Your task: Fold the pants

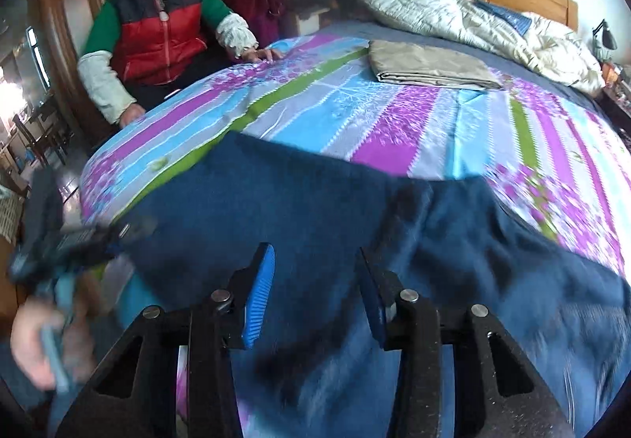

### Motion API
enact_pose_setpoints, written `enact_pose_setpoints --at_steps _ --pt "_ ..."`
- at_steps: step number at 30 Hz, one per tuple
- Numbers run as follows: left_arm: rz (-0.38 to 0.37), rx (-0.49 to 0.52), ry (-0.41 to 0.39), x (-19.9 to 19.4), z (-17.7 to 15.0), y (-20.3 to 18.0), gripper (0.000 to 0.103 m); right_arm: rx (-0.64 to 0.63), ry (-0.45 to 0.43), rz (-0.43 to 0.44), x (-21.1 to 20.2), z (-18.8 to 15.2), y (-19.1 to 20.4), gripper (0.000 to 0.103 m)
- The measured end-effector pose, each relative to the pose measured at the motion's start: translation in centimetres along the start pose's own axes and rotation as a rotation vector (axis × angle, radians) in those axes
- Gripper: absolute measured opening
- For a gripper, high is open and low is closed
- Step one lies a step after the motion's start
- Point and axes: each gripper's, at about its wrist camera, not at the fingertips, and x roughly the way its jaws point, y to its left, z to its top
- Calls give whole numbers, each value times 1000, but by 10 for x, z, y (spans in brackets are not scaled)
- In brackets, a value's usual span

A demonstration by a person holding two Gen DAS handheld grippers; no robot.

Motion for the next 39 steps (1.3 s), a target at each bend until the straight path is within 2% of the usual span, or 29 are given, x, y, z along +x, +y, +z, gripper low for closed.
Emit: enact_pose_setpoints --at_steps 2,5,7,9,11,13,14,15,17,18,22,24,26,28,32,35,39 --pt "-4 -4 -2 0 0 1 37 6 22 -7 30 23 -7 44" --pt "-34 1 -12 -1 -2 0 48 5 66 -51 72 42 -26 44" --pt "-39 27 -3 0 -3 -7 59 22 169 -50 106 39 -42 41" --pt "-39 66 0 3 -5 -15 74 -9 146 -40 110 36 -42 41" --pt "-21 98 -2 8 -4 -23 79 -37 149 -52 103 37 -37 41" --pt "5 109 -5 13 -2 -26 74 -2 124 -35 87 33 -40 41" --pt "33 117 -12 15 -1 -28 48 27 104 -28 74 29 -45 41" --pt "38 110 -3 18 0 -26 29 56 79 -30 59 25 -52 41" --pt "31 94 1 18 0 -25 25 113 39 -42 27 11 -68 41" --pt "45 125 -5 16 -1 -31 22 137 23 -55 12 2 -77 41" --pt "73 264 -78 3 3 -74 19 282 6 -200 -56 -55 -147 42" --pt "61 382 -128 -6 6 -117 18 373 17 -276 -86 -85 -183 43" --pt "23 483 -160 -10 2 -161 17 459 5 -311 -115 -110 -213 43" --pt "-21 591 -185 -12 -9 -209 17 517 -25 -325 -139 -129 -233 43" --pt "-124 801 -183 -5 -46 -305 17 618 -116 -285 -177 -153 -262 43" --pt "-198 892 -146 10 -75 -358 17 675 -182 -259 -202 -166 -287 43" --pt "-270 1053 -55 46 -144 -416 17 752 -228 -261 -226 -203 -322 43"
